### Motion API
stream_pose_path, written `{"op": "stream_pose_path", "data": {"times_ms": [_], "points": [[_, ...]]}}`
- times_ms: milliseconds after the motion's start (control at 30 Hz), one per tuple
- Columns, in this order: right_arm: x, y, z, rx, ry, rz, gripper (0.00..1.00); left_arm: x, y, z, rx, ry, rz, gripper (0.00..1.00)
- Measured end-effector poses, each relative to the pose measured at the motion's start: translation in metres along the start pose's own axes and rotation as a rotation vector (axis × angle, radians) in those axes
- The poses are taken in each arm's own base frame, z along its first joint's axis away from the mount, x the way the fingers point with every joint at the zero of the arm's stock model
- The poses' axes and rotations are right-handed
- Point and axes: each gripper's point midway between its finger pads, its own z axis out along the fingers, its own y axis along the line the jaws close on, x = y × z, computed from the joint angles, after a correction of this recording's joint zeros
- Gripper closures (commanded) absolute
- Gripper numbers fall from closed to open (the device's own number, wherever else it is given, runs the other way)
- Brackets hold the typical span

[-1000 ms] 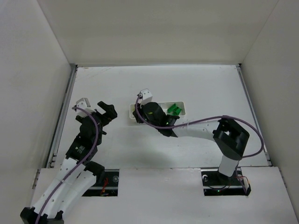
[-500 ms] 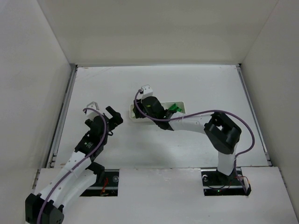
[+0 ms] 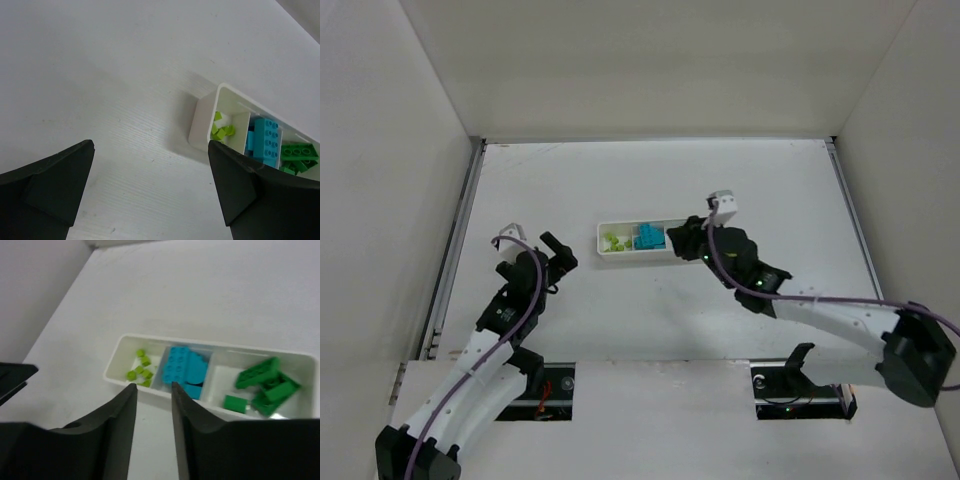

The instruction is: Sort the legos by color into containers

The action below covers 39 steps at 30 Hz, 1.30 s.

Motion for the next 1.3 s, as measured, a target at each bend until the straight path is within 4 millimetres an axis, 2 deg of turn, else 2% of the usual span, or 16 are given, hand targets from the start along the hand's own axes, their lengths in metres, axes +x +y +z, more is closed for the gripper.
{"op": "stream_pose_path", "data": {"times_ms": [167,267,333,400,533,633,800,833,867,1067,1300], "points": [[-0.027,-0.074,-0.045,0.18,-0.142,0.111,0.78,0.002,0.017,-0.003,-0.058,0.014,-0.004,0.0],[-0.038,-0.126,-0.068,0.331,-0.215,0.194,0.77,0.007,0.026,-0.004,-0.094,0.035,-0.008,0.0],[-0.042,-0.157,-0.08,0.424,-0.258,0.242,0.72,0.01,0.03,-0.006,-0.108,0.046,-0.011,0.0],[-0.038,-0.183,-0.09,0.509,-0.282,0.275,0.6,0.011,0.032,-0.007,-0.111,0.049,-0.016,0.0],[-0.019,-0.218,-0.104,0.63,-0.28,0.306,0.38,0.011,0.032,-0.008,-0.113,0.051,-0.018,0.0],[-0.01,-0.23,-0.111,0.678,-0.277,0.314,0.3,0.012,0.033,-0.008,-0.117,0.056,-0.016,0.0],[-0.016,-0.229,-0.115,0.674,-0.308,0.332,0.23,0.016,0.031,-0.007,-0.115,0.067,-0.014,0.0],[-0.019,-0.228,-0.116,0.669,-0.319,0.337,0.19,0.015,0.03,-0.007,-0.108,0.067,-0.015,0.0],[-0.021,-0.228,-0.118,0.666,-0.329,0.34,0.0,0.015,0.028,-0.008,-0.102,0.065,-0.02,0.0],[-0.037,-0.225,-0.128,0.657,-0.395,0.348,0.0,0.015,0.019,-0.007,-0.069,0.067,-0.035,0.0],[-0.029,-0.232,-0.134,0.706,-0.373,0.326,0.0,0.016,0.014,-0.005,-0.053,0.069,-0.04,0.0]]}}
